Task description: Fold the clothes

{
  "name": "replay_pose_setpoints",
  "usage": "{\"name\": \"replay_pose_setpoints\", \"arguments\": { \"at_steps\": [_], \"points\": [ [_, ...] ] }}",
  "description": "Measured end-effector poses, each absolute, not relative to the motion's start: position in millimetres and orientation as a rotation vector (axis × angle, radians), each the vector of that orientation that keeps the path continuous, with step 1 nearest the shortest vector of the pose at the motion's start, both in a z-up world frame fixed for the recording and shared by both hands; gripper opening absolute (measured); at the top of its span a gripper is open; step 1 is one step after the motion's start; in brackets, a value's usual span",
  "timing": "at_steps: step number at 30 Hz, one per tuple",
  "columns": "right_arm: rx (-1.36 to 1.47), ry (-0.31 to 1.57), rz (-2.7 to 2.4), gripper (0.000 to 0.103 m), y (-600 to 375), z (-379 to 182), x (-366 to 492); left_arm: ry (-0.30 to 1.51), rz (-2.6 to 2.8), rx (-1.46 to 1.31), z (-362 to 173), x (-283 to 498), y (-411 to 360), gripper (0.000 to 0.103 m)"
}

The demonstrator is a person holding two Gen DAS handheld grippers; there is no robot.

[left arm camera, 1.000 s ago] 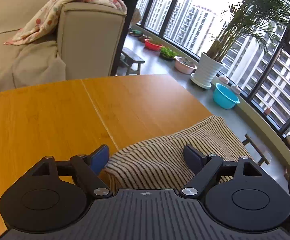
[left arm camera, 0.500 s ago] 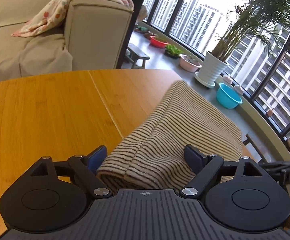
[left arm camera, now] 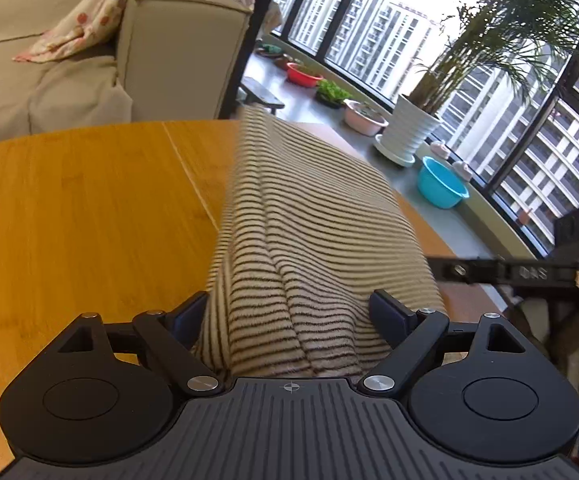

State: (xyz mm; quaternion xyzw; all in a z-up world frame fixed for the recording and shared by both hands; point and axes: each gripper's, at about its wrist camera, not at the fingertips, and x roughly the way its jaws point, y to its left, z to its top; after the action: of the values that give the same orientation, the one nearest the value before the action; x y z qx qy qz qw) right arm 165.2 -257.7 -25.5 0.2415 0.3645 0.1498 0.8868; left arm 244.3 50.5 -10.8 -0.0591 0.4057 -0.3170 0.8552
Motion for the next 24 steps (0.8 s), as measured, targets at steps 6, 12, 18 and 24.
{"name": "replay_pose_setpoints", "arguments": {
  "at_steps": [6,12,18,24],
  "points": [
    [0.431,0.746,0.258,0.063,-256.7,-26.1,201.1,0.857,-0.75,-0.098,-10.0,212.6,27.8,0.095],
    [0.346,0.719,0.232,0.064,-249.2,-18.4,206.9,0.819,-0.763,-0.075,-1.9,185.9,25.1,0.095],
    [0.309,0.631,0.244,0.088,-253.4,-7.4,175.4,0.726,-0.669,-0.178,9.6,177.4,54.2,0.095],
    [0.316,0.448,0.288,0.1,-250.6,11.9,127.6,0.717,-0.556,-0.344,-7.6,181.7,83.7,0.066]
  ]
}}
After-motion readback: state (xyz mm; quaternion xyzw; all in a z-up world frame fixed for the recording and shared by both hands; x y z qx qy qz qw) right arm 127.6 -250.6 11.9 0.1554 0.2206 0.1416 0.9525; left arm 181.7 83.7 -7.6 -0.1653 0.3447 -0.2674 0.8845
